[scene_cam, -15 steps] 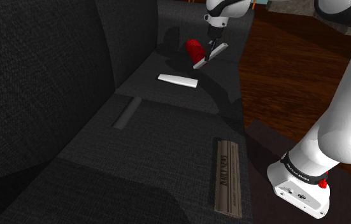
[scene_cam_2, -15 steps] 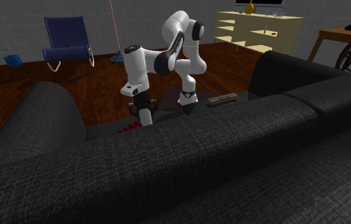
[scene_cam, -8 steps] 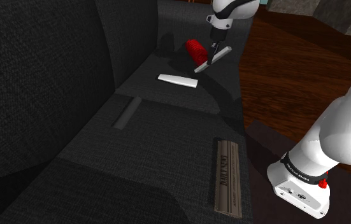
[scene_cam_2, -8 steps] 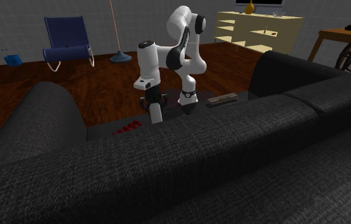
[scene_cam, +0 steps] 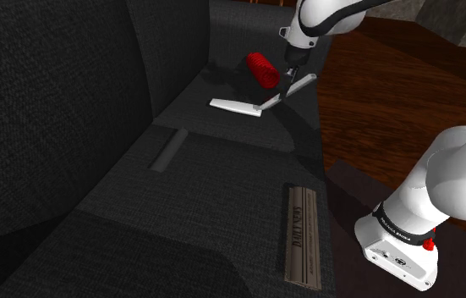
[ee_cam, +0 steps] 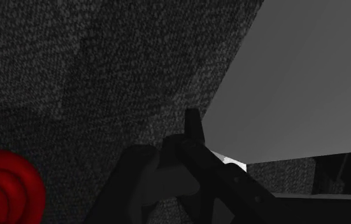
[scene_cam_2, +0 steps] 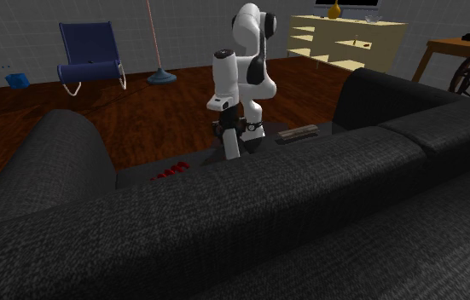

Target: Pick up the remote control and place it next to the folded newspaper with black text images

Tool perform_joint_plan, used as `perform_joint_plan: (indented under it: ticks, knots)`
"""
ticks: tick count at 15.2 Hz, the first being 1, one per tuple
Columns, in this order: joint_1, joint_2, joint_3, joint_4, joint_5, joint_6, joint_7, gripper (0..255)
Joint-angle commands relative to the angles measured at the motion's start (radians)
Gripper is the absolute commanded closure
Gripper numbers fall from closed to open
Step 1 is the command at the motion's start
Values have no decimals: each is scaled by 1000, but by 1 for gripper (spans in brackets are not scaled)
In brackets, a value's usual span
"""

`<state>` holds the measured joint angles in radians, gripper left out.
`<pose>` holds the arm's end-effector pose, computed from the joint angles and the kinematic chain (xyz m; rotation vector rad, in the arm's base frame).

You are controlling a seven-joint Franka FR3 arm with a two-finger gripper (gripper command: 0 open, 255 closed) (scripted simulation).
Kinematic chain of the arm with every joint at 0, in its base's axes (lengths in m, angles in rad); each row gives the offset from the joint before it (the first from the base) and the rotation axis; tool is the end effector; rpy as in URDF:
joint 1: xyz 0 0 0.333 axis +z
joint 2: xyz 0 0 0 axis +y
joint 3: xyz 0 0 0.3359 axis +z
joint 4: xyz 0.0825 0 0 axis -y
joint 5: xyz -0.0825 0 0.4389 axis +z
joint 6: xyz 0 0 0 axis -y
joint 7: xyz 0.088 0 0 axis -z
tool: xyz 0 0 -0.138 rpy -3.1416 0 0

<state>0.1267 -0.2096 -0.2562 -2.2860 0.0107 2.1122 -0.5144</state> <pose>0.5237 -0.0681 0.4000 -3.0342 -0.5900 -0.0727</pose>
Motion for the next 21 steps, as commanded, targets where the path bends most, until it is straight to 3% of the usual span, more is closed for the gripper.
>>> perform_joint_plan:
  ticks: [1,10,21]
  knots:
    - [8,-70,25,-70,-15,3,44,255]
    - [57,-353,164,-315,-6,-30,234,255]
    - [196,-648,377,-492,129,-135,484,255]
